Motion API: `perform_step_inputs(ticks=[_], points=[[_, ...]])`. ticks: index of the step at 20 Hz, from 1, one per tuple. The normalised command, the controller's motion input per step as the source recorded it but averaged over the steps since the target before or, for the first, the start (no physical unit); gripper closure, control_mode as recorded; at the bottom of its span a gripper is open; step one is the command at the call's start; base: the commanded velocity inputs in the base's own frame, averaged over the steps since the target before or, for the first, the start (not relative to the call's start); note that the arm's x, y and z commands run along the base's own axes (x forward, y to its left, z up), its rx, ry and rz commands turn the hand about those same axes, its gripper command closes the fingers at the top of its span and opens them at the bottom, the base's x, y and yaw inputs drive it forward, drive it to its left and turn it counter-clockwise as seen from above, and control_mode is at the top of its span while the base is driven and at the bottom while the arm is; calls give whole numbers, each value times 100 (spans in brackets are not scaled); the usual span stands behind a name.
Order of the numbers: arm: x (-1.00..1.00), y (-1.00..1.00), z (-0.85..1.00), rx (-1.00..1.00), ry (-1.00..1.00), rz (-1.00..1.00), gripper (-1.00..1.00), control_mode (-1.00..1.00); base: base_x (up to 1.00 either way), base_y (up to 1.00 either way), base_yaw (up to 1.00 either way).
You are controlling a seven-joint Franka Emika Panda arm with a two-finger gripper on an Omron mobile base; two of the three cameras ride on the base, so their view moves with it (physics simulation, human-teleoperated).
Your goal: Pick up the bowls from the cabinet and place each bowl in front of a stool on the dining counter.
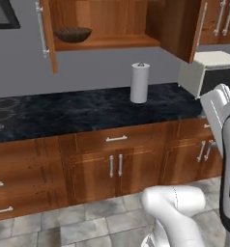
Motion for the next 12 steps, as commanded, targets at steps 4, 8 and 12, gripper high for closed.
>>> perform_step_inputs(ticks=[4,8,12], points=[[0,0,0,0,0,0,-100,100,51,100,0],[0,0,0,0,0,0,-100,100,72,46,4],[0,0,0,0,0,0,-100,100,65,-3,1]])
